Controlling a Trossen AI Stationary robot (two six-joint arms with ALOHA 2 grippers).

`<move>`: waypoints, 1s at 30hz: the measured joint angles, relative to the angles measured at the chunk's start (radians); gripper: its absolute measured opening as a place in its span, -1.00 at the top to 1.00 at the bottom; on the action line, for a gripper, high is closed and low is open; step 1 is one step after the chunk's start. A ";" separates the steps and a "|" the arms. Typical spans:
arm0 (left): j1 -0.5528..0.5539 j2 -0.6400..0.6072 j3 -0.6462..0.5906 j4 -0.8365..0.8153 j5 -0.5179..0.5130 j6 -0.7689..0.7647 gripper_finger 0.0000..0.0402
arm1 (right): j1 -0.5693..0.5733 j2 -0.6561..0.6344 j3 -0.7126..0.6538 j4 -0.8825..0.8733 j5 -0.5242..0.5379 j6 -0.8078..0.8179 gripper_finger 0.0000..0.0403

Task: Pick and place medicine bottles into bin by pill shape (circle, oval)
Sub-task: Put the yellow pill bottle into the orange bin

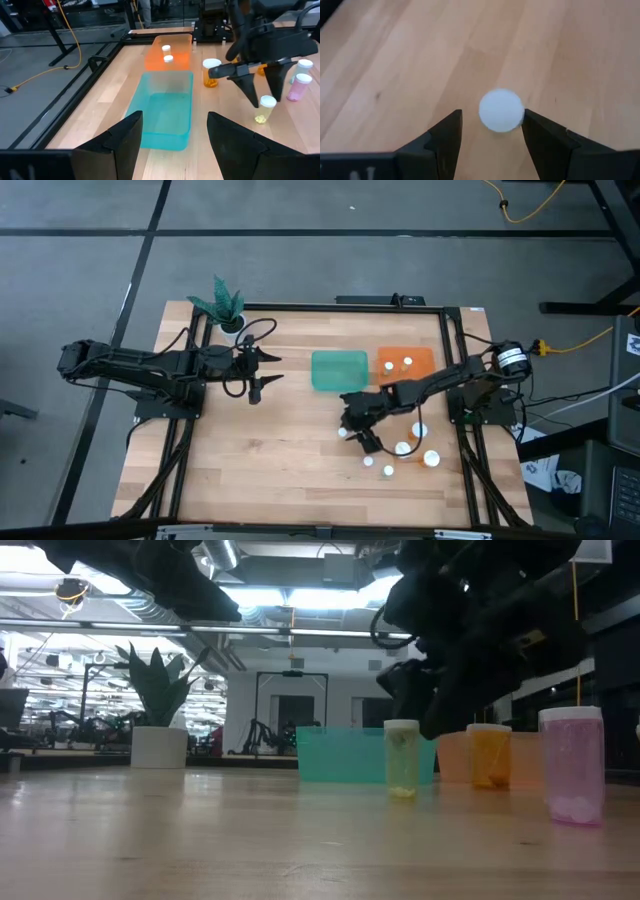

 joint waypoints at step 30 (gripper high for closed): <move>0.000 0.000 0.000 -0.005 0.000 -0.001 -0.07 | 0.000 0.045 -0.001 0.095 0.017 -0.008 -0.01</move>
